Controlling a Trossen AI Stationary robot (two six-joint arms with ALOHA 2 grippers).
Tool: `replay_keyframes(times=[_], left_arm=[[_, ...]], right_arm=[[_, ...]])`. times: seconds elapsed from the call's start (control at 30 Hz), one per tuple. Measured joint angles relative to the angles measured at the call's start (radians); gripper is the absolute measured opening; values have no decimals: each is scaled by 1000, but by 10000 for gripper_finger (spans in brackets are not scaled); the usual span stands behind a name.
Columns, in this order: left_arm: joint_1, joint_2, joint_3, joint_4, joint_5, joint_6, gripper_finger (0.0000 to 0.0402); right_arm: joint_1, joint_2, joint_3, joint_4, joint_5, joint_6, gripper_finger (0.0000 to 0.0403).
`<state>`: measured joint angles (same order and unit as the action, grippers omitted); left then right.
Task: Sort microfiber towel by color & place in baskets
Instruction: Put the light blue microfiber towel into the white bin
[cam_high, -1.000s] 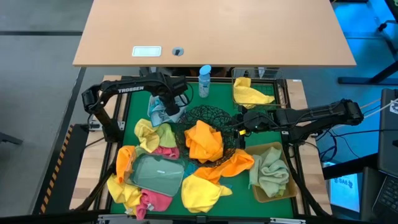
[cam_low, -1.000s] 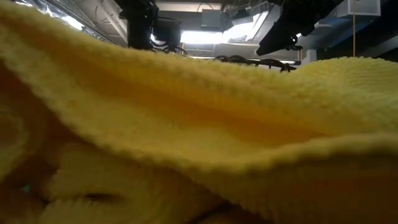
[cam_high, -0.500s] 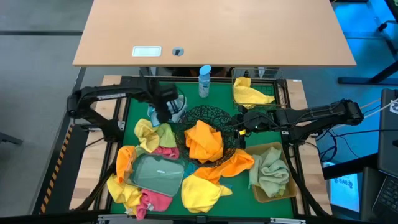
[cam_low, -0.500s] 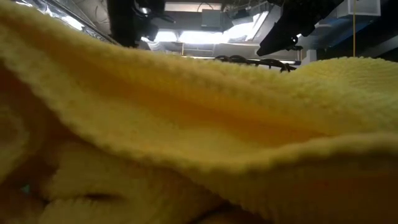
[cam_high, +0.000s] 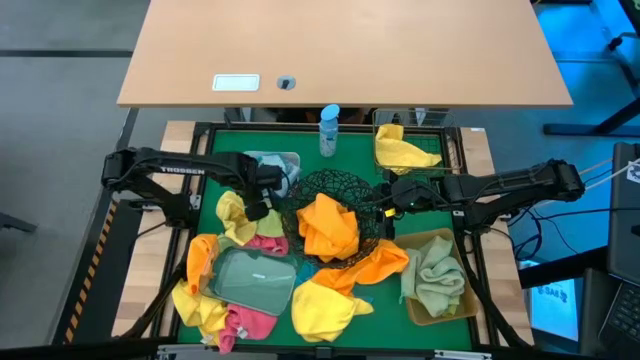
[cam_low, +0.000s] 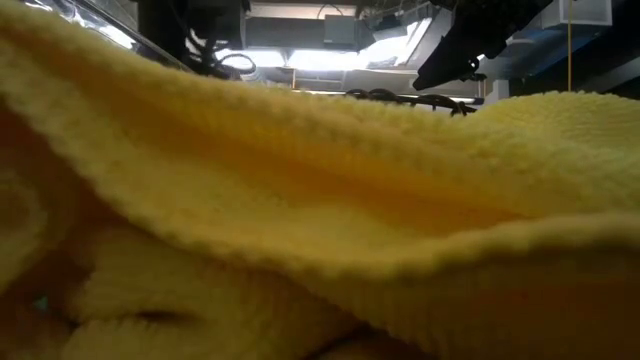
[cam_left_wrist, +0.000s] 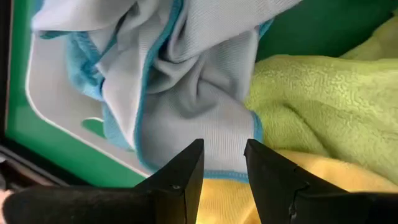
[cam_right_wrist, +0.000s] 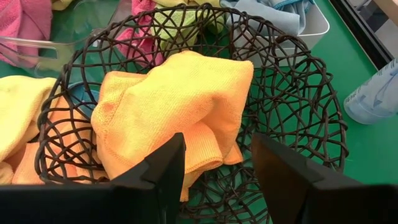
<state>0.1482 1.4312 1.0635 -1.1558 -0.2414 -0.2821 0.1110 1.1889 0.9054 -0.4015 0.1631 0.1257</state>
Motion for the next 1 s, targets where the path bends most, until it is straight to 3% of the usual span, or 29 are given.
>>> replay_keyframes(times=[0.4,1.0], left_arm=[[25,0,-128,188,-43,2,115],[135,3,-131,360,-160,1,115]], right_arm=[[0,0,0,0,0,0,182],[0,0,0,0,0,0,182]])
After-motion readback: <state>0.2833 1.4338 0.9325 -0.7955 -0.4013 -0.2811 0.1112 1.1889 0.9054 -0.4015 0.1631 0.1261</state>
